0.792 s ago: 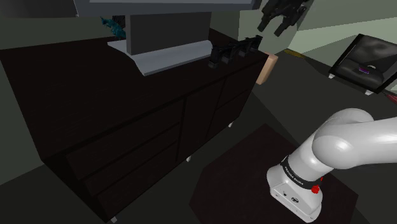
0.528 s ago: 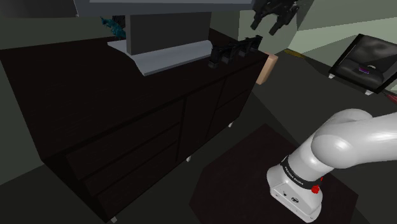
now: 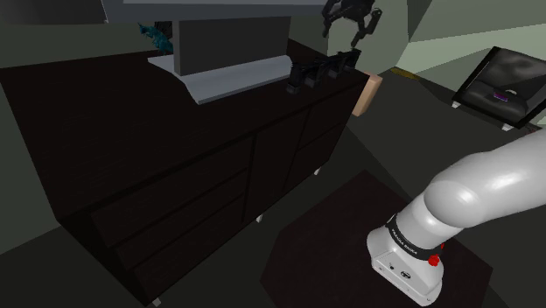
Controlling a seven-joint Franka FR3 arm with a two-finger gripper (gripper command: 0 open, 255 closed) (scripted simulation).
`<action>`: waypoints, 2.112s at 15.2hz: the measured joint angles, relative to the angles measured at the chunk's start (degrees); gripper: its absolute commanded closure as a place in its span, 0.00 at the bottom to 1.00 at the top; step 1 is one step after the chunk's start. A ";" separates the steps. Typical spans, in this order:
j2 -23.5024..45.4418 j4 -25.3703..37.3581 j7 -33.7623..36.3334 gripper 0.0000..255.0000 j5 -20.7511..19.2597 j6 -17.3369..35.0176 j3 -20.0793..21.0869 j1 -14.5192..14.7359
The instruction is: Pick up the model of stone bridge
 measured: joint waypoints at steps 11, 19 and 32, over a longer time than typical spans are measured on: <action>24.05 21.10 21.29 0.00 -0.81 -5.89 -2.58 -5.29; 34.44 29.13 30.00 0.00 0.16 -6.09 -5.47 -7.86; 34.51 24.98 29.94 1.00 0.23 -1.33 -5.50 -7.85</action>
